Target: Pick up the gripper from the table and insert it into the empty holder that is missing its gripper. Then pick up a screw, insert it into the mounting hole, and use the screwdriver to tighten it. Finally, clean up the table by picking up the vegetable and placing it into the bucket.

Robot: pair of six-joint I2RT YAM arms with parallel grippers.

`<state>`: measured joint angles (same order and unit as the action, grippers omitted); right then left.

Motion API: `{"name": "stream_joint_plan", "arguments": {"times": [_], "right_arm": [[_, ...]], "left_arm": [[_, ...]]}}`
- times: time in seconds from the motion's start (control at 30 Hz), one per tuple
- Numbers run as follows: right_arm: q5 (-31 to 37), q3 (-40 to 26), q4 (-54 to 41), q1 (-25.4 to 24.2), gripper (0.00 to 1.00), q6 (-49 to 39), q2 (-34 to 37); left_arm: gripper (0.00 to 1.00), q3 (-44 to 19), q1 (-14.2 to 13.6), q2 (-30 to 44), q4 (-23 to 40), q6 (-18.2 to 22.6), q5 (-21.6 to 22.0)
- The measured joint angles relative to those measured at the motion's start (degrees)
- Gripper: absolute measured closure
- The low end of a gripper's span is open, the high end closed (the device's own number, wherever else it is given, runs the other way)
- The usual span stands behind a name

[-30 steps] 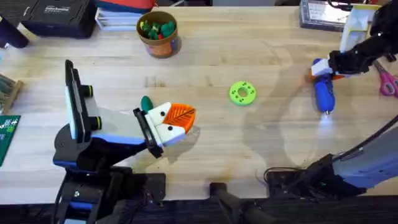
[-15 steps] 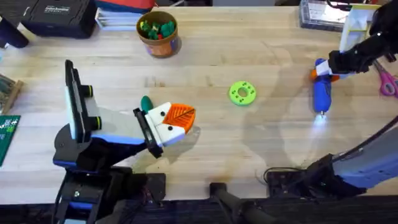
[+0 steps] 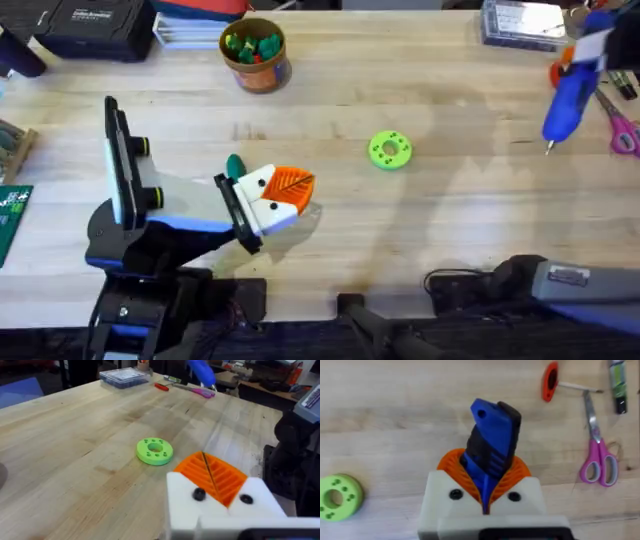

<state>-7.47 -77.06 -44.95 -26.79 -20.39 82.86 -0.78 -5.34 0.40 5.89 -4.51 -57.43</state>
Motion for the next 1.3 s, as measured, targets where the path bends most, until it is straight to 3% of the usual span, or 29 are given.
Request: {"name": "stream_joint_plan", "arguments": {"times": [0.17,0.37,0.63,0.8,1.0,1.3], "right_arm": [[-2.7,2.8,2.4,0.3,0.976,2.8,-10.4],[-7.4,13.2,13.3,2.8,0.976,7.6,-23.5],[-10.5,28.5,34.8,19.4,0.976,16.1,-36.5],[-10.7,32.2,45.9,31.4,0.976,19.7,-37.4],[-11.1,32.4,59.0,44.7,0.976,21.3,-33.7],[-11.7,32.5,72.8,58.1,0.976,21.8,-27.1]], "left_arm": [[0.997,0.0,0.0,0.0,0.0,0.0,0.0],[0.997,0.0,0.0,0.0,0.0,0.0,0.0],[0.997,0.0,0.0,0.0,0.0,0.0,0.0],[0.997,0.0,0.0,0.0,0.0,0.0,0.0],[0.997,0.0,0.0,0.0,0.0,0.0,0.0],[0.997,0.0,0.0,0.0,0.0,0.0,0.0]]}}
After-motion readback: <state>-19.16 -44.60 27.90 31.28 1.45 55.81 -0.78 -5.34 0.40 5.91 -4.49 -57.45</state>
